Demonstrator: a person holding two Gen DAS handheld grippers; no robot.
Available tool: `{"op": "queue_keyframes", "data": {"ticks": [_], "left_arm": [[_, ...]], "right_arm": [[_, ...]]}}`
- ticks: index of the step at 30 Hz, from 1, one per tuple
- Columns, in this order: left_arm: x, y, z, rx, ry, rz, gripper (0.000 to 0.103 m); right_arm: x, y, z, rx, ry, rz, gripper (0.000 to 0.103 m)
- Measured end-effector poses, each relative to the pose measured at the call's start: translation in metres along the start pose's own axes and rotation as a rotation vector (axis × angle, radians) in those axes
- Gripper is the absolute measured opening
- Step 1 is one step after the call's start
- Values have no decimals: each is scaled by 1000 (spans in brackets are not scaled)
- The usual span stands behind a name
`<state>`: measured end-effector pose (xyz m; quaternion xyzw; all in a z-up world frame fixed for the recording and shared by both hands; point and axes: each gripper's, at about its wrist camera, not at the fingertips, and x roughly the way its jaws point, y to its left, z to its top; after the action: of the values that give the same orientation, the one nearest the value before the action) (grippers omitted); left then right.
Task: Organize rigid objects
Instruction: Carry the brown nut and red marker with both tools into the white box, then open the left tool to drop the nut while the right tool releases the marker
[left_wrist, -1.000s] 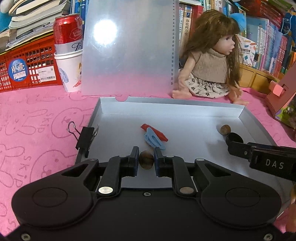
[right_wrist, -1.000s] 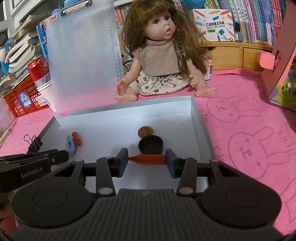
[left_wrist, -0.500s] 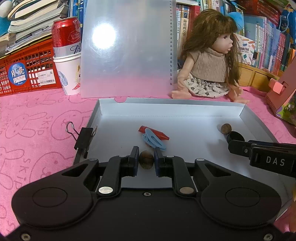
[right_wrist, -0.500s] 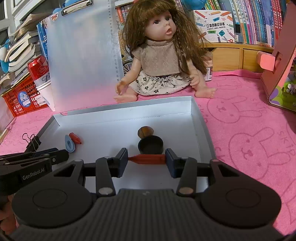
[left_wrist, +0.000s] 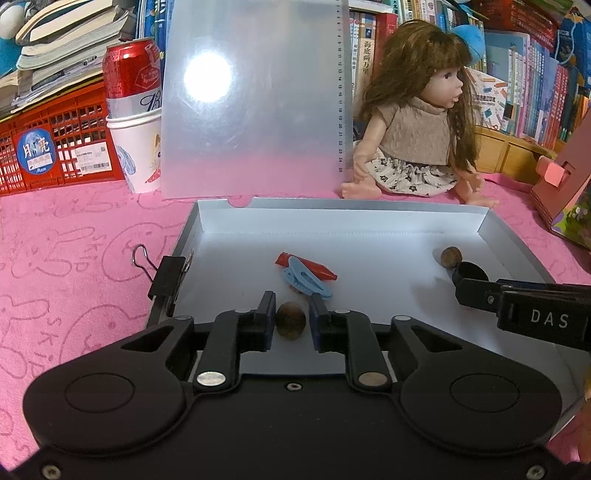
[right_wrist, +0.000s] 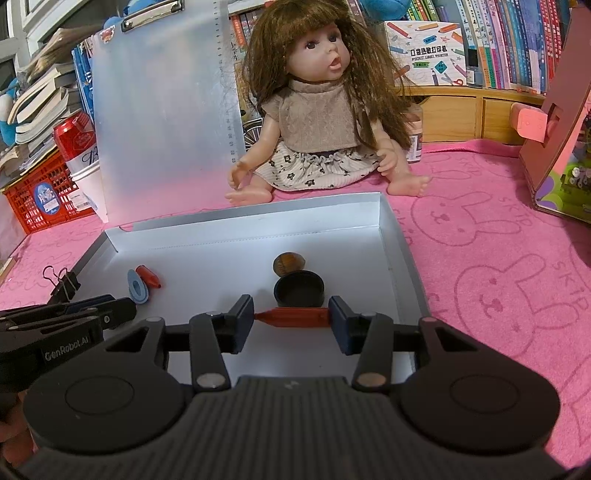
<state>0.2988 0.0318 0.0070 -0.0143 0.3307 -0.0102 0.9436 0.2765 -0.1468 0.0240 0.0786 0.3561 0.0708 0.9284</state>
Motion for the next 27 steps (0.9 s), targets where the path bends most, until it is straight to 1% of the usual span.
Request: {"op": "queue_keyframes", "data": {"ticks": [1, 3, 5, 7, 8, 12, 19, 24, 27], "left_arm": [[-1, -1, 0, 3, 0, 0, 26], [-2, -2, -1, 8, -2, -2, 30], [-4, -3, -2, 10, -3, -4, 32], [-6, -3, -2, 13, -7, -3, 38], [-8, -3, -2, 14, -10, -2, 39], [-17, -2, -2, 19, -32, 1, 50], [-43, -2, -3, 29, -65, -21, 66], [-67, -3, -7, 50, -89, -30, 75], [-82, -2, -12, 52, -102, -43, 76]], "right_arm": [[-1, 0, 0, -1, 0, 2, 62], [-2, 1, -1, -3, -4, 9, 65], [-4, 2, -2, -1, -6, 14, 68], [-6, 4, -2, -3, -11, 17, 70], [-7, 6, -3, -8, -16, 17, 72], [-18, 11, -4, -54, -53, -7, 82], [-40, 8, -2, -68, -87, -6, 85], [-62, 9, -8, -106, -114, 0, 87], [-77, 10, -14, -134, -130, 5, 88]]}}
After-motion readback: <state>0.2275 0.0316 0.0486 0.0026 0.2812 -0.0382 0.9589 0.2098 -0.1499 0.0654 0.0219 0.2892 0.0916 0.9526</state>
